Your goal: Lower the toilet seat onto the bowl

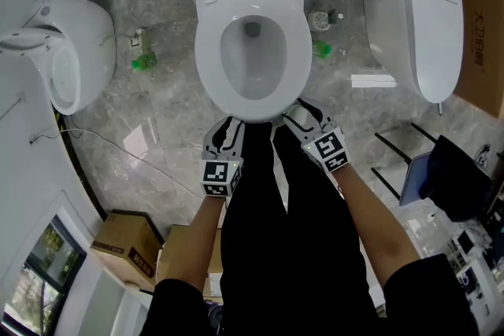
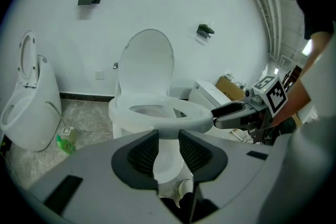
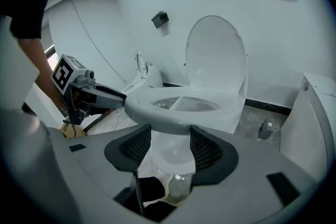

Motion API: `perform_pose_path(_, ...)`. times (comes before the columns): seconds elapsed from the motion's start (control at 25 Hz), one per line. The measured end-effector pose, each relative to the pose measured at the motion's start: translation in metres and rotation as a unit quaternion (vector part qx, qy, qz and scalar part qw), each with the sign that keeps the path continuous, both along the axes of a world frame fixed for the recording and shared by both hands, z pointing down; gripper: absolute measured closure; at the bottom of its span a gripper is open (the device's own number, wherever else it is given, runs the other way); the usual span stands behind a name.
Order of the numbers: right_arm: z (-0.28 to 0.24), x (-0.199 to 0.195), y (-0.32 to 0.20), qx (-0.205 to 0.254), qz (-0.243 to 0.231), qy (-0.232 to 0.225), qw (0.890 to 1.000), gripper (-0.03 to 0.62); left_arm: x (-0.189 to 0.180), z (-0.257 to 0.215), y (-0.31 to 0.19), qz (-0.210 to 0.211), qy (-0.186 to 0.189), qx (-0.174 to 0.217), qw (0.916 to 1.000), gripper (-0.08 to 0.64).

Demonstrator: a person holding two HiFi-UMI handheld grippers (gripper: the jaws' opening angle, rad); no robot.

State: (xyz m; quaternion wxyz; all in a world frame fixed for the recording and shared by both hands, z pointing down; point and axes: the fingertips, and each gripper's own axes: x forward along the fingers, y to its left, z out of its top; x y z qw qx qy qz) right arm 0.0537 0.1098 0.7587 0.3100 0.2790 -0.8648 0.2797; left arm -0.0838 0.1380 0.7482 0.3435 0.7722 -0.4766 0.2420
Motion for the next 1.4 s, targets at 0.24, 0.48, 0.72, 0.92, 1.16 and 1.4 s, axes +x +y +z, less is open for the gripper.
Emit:
perform_pose_path(0.24, 0.009, 0.001, 0.005, -0.005, -0.017, 0.003, 1.0, 0.359, 0.001, 0.009, 0.005, -0.005, 0.006, 0.0, 1.0, 0.44)
perform_pose_path(0.48, 0.022, -0.002, 0.012, -0.012, -0.021, 0.015, 1.0, 0.357, -0.001, 0.024, 0.012, 0.003, 0.009, -0.001, 1.0, 0.44)
perform_pose_path(0.72, 0.033, -0.003, 0.016, -0.008, -0.015, 0.017, 1.0, 0.357, 0.001, 0.038, 0.018, 0.023, 0.012, -0.008, 0.9997, 0.439)
perform_pose_path(0.92, 0.049, -0.002, 0.023, -0.012, -0.018, 0.027, 0.999, 0.357, 0.002, 0.052, 0.025, 0.036, 0.005, -0.01, 0.9993, 0.438)
perform_pose_path(1.16, 0.063, -0.002, 0.028, -0.017, -0.019, 0.034, 0.999, 0.357, 0.002, 0.067, 0.03, 0.031, 0.002, -0.005, 0.9995, 0.436)
perform_pose_path(1.4, 0.081, 0.0, 0.038, -0.024, -0.021, 0.045, 0.998, 0.357, 0.004, 0.088, 0.042, 0.031, 0.002, -0.02, 0.9993, 0.436)
